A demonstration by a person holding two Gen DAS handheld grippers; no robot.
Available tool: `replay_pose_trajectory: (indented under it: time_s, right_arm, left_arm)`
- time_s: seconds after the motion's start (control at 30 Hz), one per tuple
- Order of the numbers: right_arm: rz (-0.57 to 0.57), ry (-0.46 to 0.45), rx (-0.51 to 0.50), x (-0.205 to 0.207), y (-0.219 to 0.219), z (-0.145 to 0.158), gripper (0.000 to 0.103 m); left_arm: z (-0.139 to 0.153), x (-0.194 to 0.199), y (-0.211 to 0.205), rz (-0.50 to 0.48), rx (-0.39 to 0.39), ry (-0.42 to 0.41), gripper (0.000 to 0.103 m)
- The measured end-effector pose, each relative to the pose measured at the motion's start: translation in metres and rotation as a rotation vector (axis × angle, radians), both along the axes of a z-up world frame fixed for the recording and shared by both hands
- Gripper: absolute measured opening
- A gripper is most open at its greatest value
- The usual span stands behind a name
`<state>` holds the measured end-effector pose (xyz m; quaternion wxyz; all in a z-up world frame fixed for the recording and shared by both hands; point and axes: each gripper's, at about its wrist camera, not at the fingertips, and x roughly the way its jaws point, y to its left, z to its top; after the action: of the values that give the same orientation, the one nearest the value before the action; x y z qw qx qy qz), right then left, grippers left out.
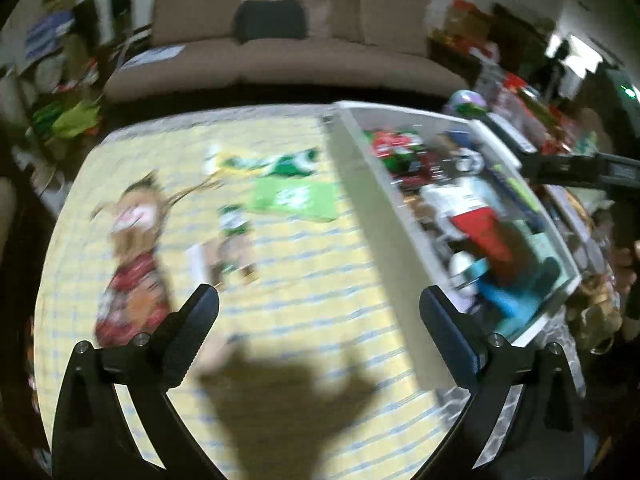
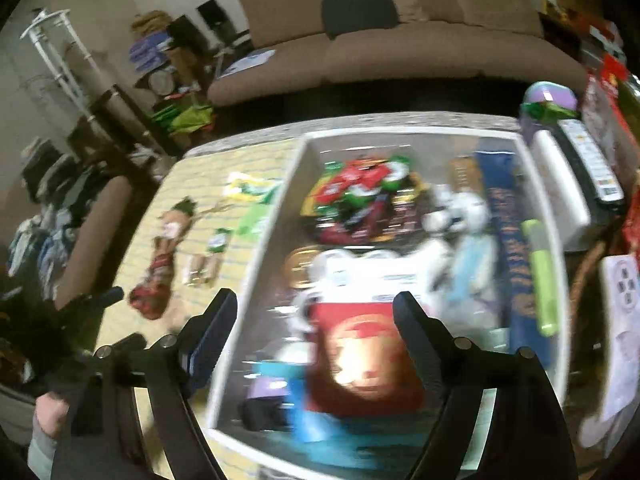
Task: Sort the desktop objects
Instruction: 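Move both grippers back over the items on the bed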
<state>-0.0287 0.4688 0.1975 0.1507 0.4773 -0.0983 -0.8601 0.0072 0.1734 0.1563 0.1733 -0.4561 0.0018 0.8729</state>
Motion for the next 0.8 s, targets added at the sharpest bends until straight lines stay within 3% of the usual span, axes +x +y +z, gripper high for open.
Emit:
replay_pose_trajectory:
  time_s: [0.2, 0.4, 0.53, 0.63, 0.7, 0.8]
  right_arm:
    - [0.081, 0.005, -0.052, 0.006, -0.070, -0.007, 0.083]
    - [0.123, 0.020, -0.074, -0.003, -0.135, -0.020, 0.082]
    - [0.129, -0.006, -0.065, -0.018, -0.175, -0.046, 0.067]
    - [0.104, -0.027, -0.036, -0.033, -0.196, -0.072, 0.061]
    - [0.083, -0.047, -0.017, -0.043, -0.209, -0.090, 0.058]
    - [0.066, -0.095, 0.004, -0.061, -0.221, -0.118, 0.049]
  left_arm:
    - [-0.028, 0.008, -0.057, 0.094, -0.006, 0.013, 0.101]
    - [-0.050, 0.009, -0.080, 0.126, 0.007, 0.036, 0.099]
    - [-0.062, 0.005, -0.083, 0.134, 0.040, 0.042, 0.097]
    - [-0.071, -0.002, -0.074, 0.117, 0.015, 0.043, 0.085]
    - [-0.076, -0.010, -0.068, 0.104, -0.004, 0.037, 0.071]
    - [-0.083, -0.022, -0.064, 0.084, 0.002, 0.038, 0.070]
